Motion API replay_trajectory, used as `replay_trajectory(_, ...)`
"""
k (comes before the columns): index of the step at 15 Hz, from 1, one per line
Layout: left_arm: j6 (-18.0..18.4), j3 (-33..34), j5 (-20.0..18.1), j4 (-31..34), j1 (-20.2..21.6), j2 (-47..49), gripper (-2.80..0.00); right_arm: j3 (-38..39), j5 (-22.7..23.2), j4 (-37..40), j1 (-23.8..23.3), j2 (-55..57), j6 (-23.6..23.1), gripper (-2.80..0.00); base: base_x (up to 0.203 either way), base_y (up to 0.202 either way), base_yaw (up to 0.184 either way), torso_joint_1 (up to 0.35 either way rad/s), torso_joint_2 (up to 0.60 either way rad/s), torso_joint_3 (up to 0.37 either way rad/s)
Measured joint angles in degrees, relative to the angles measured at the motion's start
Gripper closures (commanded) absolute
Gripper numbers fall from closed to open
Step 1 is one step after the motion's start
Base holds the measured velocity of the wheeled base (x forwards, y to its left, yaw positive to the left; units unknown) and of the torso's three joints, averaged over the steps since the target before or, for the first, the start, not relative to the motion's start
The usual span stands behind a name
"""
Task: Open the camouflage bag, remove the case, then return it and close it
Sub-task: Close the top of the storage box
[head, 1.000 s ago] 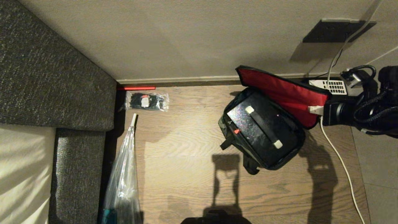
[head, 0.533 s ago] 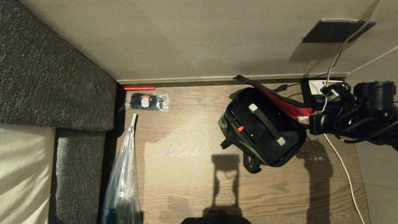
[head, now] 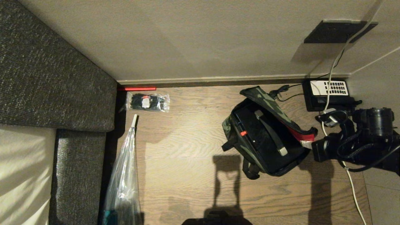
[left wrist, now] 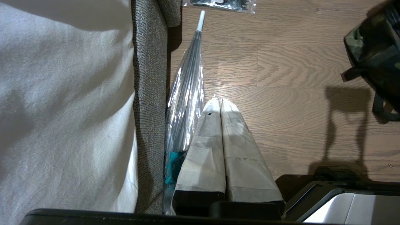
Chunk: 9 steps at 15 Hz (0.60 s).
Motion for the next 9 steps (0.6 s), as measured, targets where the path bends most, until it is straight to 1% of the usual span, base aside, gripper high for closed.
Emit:
replay_trajectory(2,0.0,0.0,0.0,0.0,0.0,0.0,0.0,3.2,0.0,-0.6,0.1,0.3,-0.2,0.0,0.0,0.0,0.0,0.0,0.0,0.0)
replay_trajectory(3,0.0,0.0,0.0,0.0,0.0,0.0,0.0,3.7,0.0,-0.3,0.2,0.7,-0.1,0.0,0.0,0.0,0.0,0.0,0.0,0.0)
replay_trajectory(6,0.0,0.0,0.0,0.0,0.0,0.0,0.0,1.1,-0.2,-0.2,0.2,1.6,0.2,0.0,0.0,0.0,0.0,0.0,0.0,0.0)
replay_trajectory(9,-0.1,0.0,0.0,0.0,0.0,0.0,0.0,2.2,-0.1,-0.1,0.2,1.2,0.0,0.0,0.0,0.0,0.0,0.0,0.0,0.0)
